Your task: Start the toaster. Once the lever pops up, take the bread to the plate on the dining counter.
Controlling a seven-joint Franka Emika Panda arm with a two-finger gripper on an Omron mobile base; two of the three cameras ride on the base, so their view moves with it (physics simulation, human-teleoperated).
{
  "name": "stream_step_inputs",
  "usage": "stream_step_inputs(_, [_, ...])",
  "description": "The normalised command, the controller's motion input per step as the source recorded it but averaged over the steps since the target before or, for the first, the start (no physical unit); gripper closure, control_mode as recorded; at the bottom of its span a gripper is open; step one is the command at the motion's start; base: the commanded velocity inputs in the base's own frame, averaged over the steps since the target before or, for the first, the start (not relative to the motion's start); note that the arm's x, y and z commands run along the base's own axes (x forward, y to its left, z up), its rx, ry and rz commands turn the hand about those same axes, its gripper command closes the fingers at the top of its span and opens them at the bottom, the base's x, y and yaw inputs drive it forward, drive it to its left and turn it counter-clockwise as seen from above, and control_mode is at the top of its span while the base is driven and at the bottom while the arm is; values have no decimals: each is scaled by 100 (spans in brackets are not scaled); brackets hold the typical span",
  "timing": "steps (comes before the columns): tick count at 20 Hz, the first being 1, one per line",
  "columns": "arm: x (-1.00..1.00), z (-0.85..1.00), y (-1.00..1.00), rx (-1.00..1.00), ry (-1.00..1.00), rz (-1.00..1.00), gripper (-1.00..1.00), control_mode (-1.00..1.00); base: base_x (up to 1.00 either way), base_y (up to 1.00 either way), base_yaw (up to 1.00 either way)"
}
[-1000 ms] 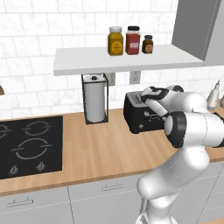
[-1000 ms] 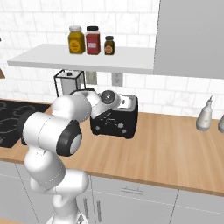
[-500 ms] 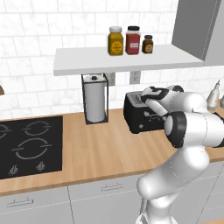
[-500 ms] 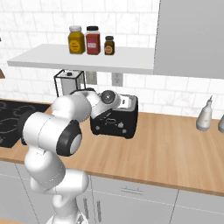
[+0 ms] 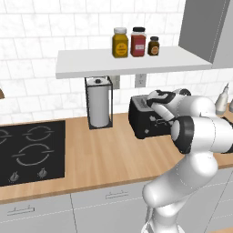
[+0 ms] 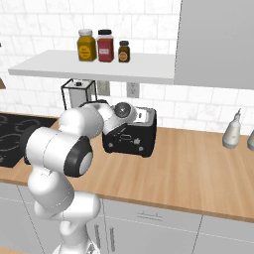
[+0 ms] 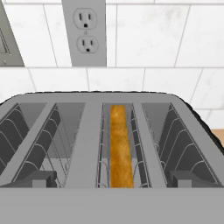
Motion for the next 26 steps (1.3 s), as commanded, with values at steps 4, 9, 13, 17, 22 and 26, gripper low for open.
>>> stream_step_inputs(4, [0, 0, 0, 0, 0, 0, -100, -100, 0, 0, 0])
stream_step_inputs(9, [0, 0, 0, 0, 0, 0, -100, -100, 0, 0, 0])
stream_step_inputs(13, [0, 0, 0, 0, 0, 0, -100, -100, 0, 0, 0])
stream_step_inputs(17, [0, 0, 0, 0, 0, 0, -100, -100, 0, 0, 0])
stream_step_inputs(22, [0, 0, 0, 0, 0, 0, -100, -100, 0, 0, 0])
stream_step_inputs(26, [0, 0, 0, 0, 0, 0, -100, -100, 0, 0, 0])
